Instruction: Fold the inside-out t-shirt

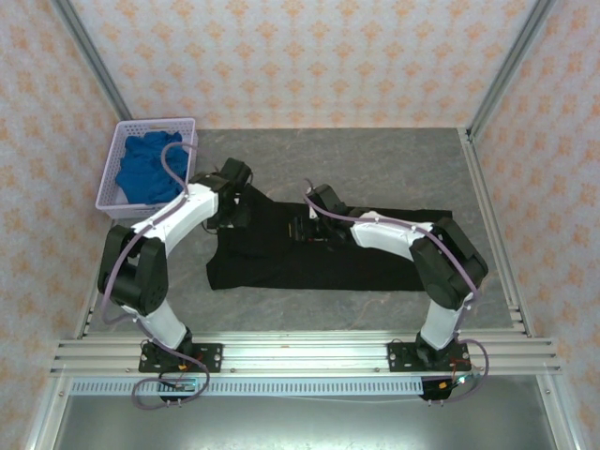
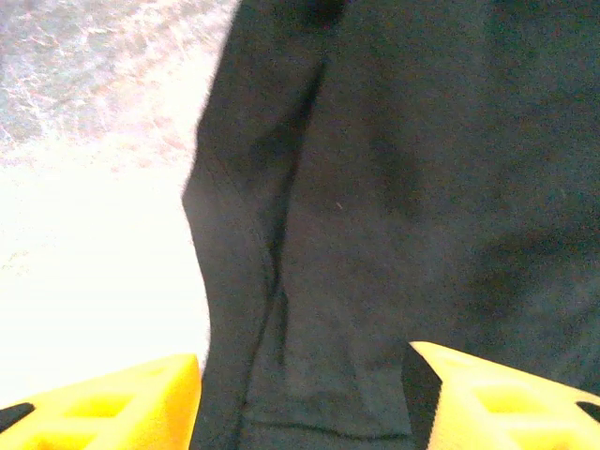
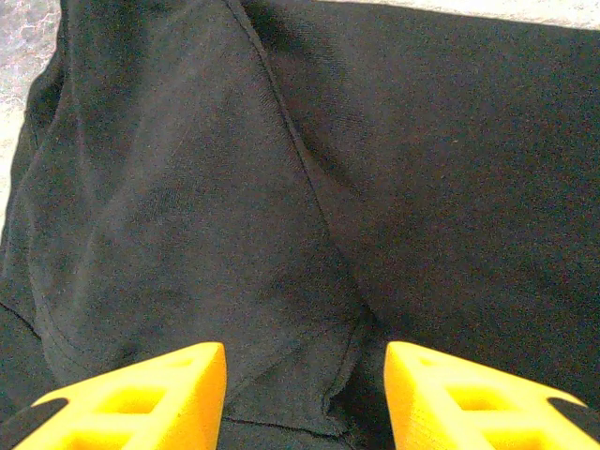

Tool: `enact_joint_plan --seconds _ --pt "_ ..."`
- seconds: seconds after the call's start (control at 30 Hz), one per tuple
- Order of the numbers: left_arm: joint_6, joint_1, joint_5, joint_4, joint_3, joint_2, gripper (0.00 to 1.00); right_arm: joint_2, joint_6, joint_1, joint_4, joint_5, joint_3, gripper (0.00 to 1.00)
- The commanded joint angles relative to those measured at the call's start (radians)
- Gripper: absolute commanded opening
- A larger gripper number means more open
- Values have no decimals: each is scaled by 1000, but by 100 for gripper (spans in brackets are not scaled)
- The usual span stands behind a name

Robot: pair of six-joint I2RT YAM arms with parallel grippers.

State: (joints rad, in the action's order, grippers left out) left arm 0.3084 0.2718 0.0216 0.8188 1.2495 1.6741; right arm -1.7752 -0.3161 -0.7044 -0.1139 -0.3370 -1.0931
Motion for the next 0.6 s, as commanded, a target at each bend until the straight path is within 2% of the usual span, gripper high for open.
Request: enact_joint_plan --seconds 0.0,0.17,0.33,0.43,0.57 --pt "21 -66 76 -159 -41 3 65 -9 47 -24 -21 -12 -61 51" --pt "-25 -118 126 -256 -65 58 88 -15 73 -32 -31 -5 -70 63" --pt "-34 -147 165 -268 -72 102 98 -9 101 -32 -52 29 -67 76" --pt "-20 -155 167 -275 -94 102 99 -23 122 -32 -45 58 -77 78" --pt "-2 -171 179 -268 -121 109 96 -75 103 -32 -37 7 -129 77"
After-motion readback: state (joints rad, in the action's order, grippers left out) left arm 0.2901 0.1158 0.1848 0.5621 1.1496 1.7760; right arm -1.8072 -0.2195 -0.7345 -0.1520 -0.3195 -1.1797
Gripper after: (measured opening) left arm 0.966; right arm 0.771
